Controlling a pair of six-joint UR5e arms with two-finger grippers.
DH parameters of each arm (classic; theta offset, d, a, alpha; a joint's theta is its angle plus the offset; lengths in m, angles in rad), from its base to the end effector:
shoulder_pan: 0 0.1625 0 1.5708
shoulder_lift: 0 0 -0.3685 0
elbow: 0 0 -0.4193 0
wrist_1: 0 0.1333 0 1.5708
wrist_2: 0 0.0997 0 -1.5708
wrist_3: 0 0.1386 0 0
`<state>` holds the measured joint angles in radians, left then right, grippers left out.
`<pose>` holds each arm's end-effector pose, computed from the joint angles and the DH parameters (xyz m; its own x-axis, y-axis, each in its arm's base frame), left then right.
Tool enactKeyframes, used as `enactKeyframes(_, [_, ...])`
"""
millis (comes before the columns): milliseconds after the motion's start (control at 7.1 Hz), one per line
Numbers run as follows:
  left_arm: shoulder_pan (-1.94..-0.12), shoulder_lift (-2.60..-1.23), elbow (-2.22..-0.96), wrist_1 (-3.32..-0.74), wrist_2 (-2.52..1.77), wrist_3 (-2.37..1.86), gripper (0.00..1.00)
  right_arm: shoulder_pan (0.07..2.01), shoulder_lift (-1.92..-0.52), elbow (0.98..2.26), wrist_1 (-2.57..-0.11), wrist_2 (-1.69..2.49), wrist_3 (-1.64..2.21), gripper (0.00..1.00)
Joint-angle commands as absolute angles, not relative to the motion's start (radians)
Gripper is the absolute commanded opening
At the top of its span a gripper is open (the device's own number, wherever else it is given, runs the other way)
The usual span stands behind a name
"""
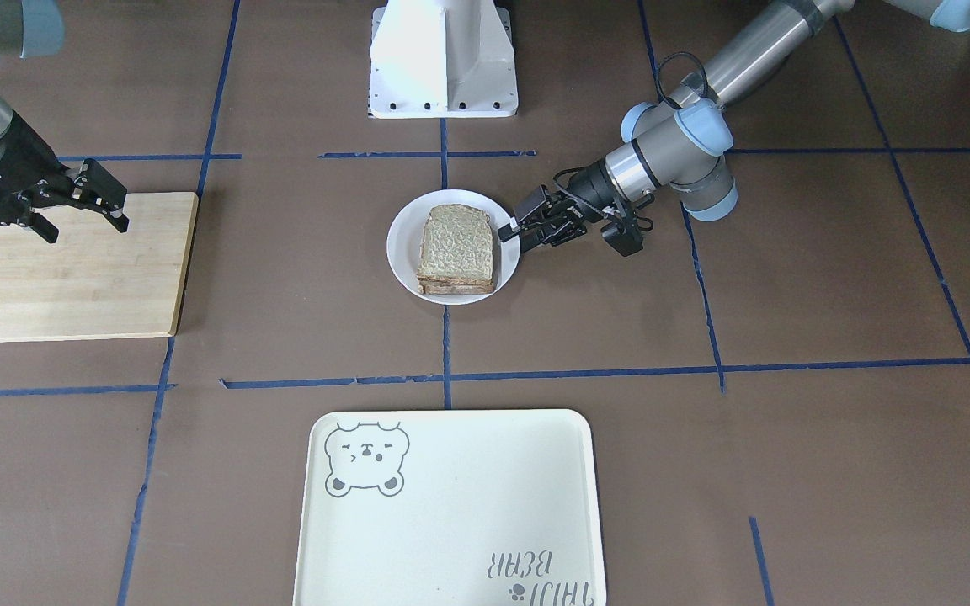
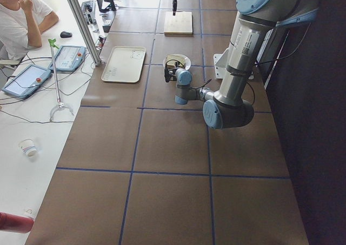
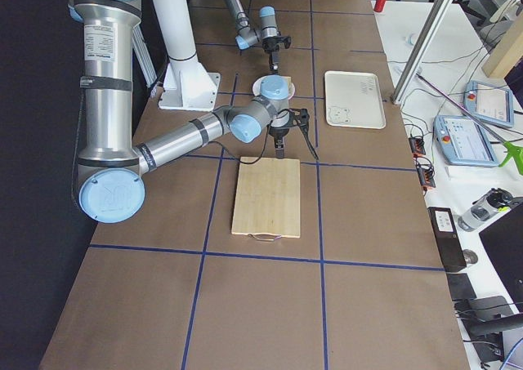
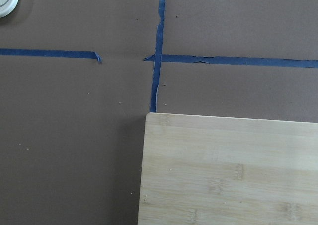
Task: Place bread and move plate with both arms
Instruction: 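Grip the rim of the white plate with the left gripper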
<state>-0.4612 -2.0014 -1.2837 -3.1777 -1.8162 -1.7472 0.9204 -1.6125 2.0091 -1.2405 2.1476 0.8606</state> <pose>0.5676 -0.3933 0.3153 -0.1957 -0.0928 -0.9763 0.1862 0.9739 -0.1299 -0.2708 -0.4512 0.3893 0.6349 -0.0680 0.7696 -0.0444 0.9913 0.1243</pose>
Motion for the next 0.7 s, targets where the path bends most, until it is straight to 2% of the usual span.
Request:
enactKeyframes(0, [-0.46,-2.008,-1.273,-3.177,-1.816,-1.747,0.54,0.92,-1.611,2.01,-1.241,2.148,0.861,1.0])
enactKeyframes(563, [-0.46,-2.026,-1.244,-3.178,-1.816,-1.747,0.47,0.92,-1.611,2.01,-1.241,2.148,0.861,1.0])
